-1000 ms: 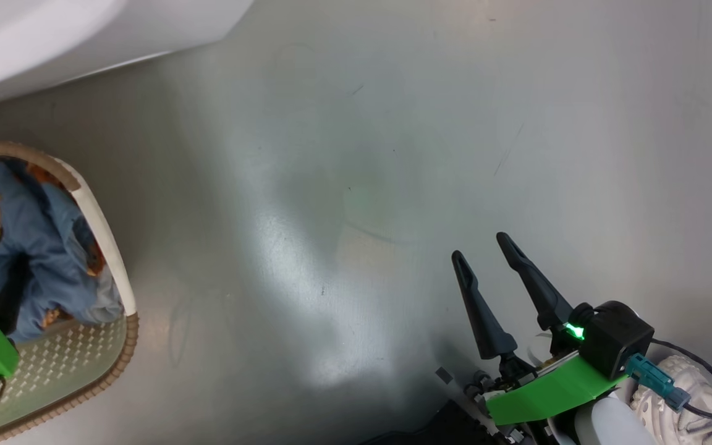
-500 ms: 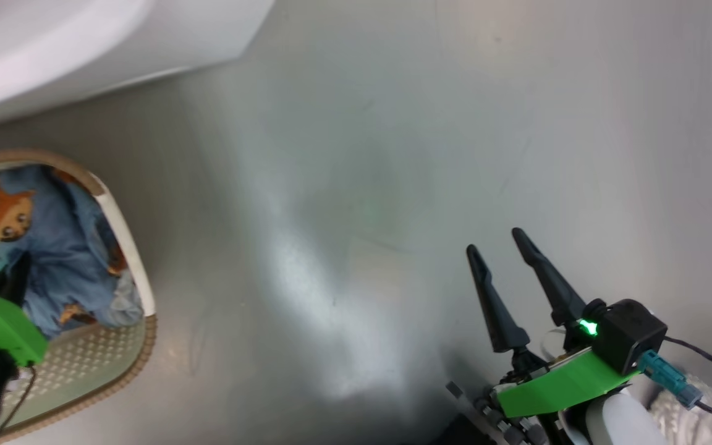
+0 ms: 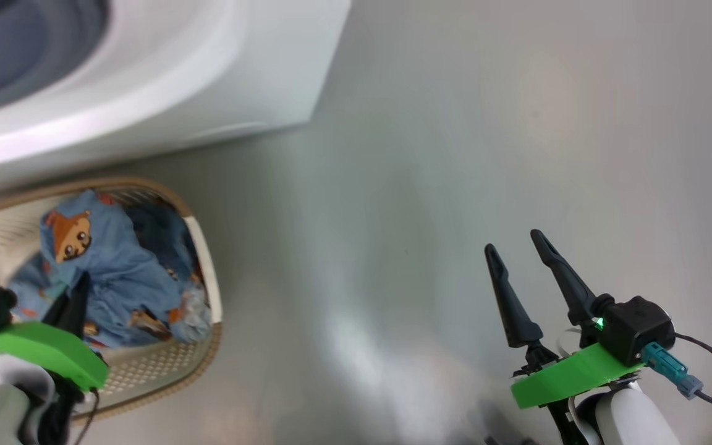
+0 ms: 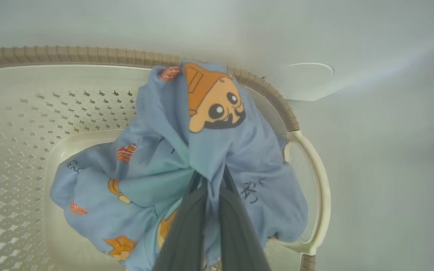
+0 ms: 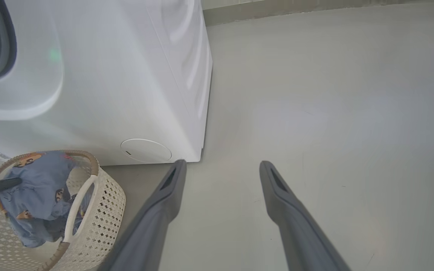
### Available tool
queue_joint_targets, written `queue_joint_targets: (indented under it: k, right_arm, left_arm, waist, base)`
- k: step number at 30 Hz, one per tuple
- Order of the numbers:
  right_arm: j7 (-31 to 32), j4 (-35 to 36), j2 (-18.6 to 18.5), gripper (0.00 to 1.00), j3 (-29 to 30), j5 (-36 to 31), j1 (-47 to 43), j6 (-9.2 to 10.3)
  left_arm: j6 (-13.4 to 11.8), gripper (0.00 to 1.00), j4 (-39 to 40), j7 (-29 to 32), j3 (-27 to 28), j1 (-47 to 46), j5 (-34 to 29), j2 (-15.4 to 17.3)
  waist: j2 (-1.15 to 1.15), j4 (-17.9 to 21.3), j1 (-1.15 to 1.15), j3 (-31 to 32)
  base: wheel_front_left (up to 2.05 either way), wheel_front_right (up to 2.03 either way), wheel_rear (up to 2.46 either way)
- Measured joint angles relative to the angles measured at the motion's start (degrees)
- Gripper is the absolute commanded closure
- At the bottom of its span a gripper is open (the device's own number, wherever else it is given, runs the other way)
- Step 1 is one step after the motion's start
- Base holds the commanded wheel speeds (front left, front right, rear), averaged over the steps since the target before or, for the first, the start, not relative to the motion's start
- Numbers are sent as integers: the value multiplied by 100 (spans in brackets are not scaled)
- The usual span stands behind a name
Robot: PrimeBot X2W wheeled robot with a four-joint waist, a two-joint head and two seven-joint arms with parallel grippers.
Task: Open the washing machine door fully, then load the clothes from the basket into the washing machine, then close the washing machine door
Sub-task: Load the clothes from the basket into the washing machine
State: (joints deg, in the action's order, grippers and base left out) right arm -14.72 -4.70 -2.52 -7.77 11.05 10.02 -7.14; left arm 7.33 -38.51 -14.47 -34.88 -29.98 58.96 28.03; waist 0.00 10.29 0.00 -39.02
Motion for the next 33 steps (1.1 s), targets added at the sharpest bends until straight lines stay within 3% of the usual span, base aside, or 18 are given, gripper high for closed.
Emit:
queue_joint_targets:
  k: [18,33]
  right_arm:
    - [0,-535,-15,0,263,-87,-286,0]
    - [0,-871,-16,0,343,-90,-701,0]
  left_arm:
    - [0,100,1113,-11,1788,1563,-1449,-951]
    - [0,100,1864,-14,2563,2427,-2405,-1490]
  waist:
    - [0,-561,0,1627]
    - [0,-857,0,2915]
  base:
    - [0,0,0]
    - [0,0,0]
